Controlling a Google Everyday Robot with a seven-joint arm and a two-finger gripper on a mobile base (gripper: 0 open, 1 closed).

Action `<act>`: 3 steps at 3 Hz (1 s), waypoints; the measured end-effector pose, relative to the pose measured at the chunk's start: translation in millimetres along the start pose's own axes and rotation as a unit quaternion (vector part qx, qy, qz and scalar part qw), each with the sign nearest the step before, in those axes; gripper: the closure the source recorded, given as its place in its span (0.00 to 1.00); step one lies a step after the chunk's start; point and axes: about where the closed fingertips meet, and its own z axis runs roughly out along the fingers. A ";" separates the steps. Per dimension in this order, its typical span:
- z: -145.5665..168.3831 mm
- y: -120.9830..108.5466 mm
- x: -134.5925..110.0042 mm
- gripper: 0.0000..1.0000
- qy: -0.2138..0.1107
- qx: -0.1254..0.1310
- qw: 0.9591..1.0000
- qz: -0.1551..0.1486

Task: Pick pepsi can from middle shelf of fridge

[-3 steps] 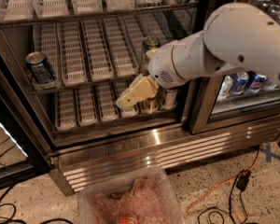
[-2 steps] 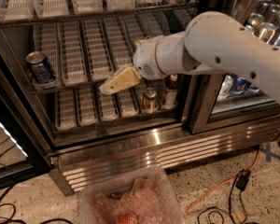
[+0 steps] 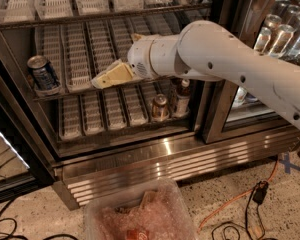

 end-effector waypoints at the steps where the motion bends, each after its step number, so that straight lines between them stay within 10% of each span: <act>1: 19.4 8.4 -6.1 0.00 -0.035 -0.007 0.999 0.019; 3: 130.9 61.2 -23.4 0.00 -0.117 -0.067 0.987 0.085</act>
Offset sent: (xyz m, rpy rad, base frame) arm 0.0243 0.1494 -0.0329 0.3636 0.0688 0.0992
